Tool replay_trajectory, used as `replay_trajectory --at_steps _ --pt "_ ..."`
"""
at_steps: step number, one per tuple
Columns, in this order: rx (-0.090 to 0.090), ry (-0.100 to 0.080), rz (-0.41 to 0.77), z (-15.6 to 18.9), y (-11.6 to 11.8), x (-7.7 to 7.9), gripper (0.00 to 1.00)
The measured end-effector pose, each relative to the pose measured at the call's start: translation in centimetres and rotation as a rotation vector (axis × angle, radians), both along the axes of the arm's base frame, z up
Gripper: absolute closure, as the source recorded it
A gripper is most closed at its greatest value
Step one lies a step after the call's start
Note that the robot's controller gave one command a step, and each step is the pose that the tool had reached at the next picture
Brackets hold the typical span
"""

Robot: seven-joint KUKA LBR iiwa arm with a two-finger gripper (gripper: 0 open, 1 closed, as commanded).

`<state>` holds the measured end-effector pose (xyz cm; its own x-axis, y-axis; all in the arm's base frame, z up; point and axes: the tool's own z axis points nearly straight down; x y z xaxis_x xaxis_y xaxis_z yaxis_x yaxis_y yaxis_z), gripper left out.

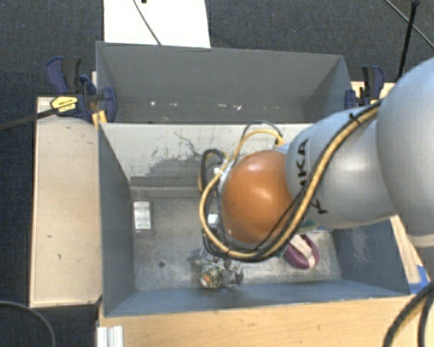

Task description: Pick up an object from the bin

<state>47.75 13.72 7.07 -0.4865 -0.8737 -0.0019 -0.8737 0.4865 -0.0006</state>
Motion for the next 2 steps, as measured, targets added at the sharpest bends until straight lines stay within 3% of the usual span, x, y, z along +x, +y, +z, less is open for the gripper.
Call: replay_trajectory --at_steps 1,2 --pt "0.002 -0.002 -0.004 1.4 0.1 0.1 1.00" --pt "0.002 -0.008 -0.008 11.6 0.2 0.3 1.00"
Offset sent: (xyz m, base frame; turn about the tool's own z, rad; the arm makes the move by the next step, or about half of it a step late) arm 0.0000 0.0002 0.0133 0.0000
